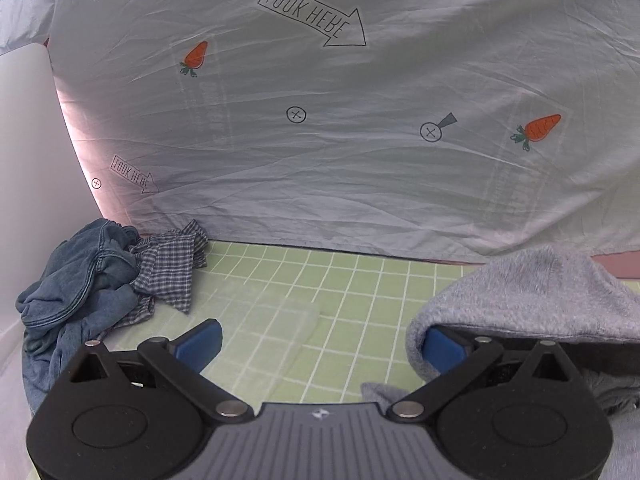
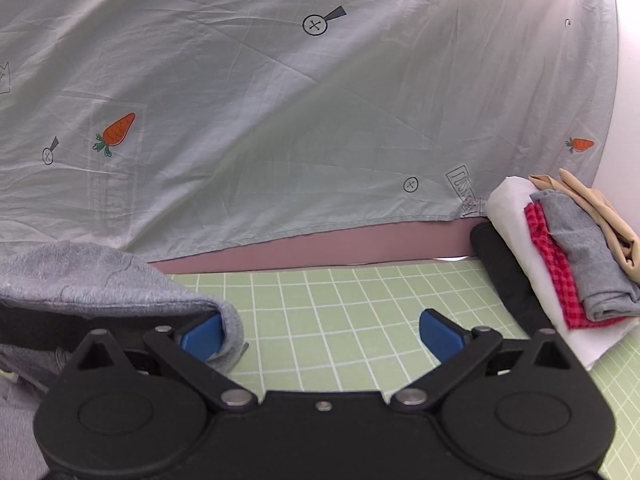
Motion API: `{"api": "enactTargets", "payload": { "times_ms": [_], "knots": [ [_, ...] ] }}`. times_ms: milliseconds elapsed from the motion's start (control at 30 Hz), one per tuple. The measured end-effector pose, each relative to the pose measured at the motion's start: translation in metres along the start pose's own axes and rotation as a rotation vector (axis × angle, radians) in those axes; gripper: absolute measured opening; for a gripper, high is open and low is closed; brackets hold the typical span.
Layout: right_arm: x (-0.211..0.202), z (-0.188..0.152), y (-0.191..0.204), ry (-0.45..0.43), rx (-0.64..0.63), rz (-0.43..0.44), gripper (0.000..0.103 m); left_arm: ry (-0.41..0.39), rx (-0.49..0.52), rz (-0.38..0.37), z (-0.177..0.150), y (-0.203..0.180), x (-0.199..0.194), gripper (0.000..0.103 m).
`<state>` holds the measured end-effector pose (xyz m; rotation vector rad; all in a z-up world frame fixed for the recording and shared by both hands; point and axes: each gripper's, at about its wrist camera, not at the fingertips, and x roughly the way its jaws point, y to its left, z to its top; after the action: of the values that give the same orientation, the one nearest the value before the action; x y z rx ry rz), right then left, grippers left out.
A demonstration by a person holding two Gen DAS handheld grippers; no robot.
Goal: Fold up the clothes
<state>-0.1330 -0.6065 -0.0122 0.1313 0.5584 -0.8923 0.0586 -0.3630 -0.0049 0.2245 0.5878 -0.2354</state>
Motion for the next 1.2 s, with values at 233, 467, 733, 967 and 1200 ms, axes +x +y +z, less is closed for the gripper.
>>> {"api": "enactTargets", "payload": {
  "times_ms": [233,467,733,967,1200],
  "knots": [
    [-0.039,-0.043,-0.013,0.042,-0.012,0.009,0.103,0.068,0.011,-0.003,-0.049,0.02,-0.03,0.103],
    [-0.053,-0.082,-0.012,0.112,-0.052,0.026,0.103,0.243,0.01,-0.019,-0.089,0.031,-0.024,0.102],
    [-0.056,-0.089,-0.004,0.152,-0.058,0.092,0.103,0.238,0.008,-0.166,-0.093,0.03,-0.037,0.102],
    [-0.061,-0.083,0.002,0.113,-0.051,0.145,0.103,0.234,0.046,-0.193,-0.094,0.016,-0.035,0.103],
    [-0.035,-0.093,0.001,0.207,-0.035,0.111,0.103,0.353,0.04,-0.068,-0.11,0.03,0.0,0.103]
  ]
}}
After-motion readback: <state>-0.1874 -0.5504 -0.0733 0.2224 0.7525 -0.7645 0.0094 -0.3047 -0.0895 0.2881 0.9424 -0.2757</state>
